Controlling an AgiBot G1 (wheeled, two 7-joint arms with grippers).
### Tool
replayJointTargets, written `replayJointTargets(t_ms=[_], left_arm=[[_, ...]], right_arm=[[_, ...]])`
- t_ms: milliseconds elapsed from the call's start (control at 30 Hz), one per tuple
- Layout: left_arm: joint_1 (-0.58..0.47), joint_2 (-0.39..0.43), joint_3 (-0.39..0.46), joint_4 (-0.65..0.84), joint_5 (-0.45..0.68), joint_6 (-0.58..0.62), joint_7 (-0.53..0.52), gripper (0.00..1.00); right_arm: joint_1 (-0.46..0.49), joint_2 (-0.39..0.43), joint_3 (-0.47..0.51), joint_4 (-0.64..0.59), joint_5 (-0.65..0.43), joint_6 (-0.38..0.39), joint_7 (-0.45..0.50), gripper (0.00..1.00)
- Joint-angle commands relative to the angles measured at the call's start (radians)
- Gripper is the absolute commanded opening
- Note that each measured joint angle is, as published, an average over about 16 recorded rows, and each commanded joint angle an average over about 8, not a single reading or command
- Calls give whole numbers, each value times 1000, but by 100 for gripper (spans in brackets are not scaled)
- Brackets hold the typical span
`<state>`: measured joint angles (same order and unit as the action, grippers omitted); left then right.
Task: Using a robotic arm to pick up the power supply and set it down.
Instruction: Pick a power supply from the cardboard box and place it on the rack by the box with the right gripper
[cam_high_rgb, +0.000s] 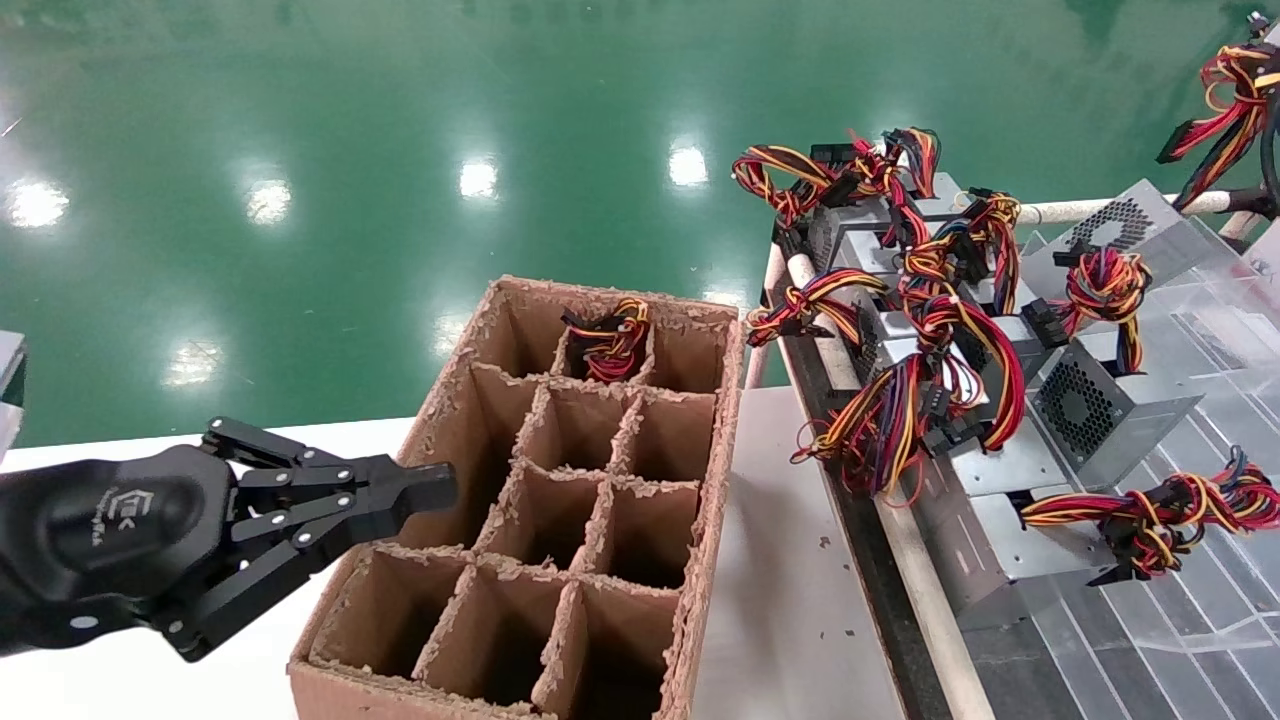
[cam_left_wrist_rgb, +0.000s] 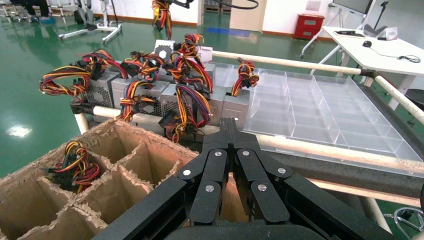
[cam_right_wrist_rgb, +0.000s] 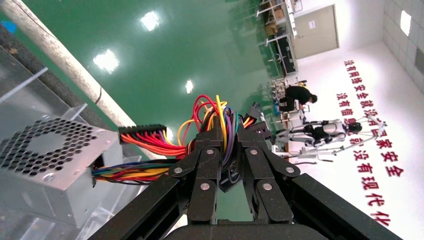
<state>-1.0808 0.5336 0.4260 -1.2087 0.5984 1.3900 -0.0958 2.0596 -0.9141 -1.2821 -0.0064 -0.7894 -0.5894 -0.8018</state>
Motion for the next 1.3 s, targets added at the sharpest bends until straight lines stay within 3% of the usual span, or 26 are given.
replayJointTargets(t_ms=[33,433,667,967,1233,1300], left_arm=[[0,0,0,0,0,0,0,0],[0,0,0,0,0,0,0,0],[0,0,0,0,0,0,0,0],[0,0,0,0,0,0,0,0],[0,0,0,0,0,0,0,0],[0,0,0,0,0,0,0,0]], right_arm=[[3,4,-2,0,-3,3,-1,0],[-22,-22,31,47,44,-65,-22,0],[-48,-54,59,45,84,-71,-48,0],[-77,-85,53,0,76,-64,-8,1],[-74,-96,29,-23,41,-72,55,100],[-72,-97,23,-24,32,-72,67,100]])
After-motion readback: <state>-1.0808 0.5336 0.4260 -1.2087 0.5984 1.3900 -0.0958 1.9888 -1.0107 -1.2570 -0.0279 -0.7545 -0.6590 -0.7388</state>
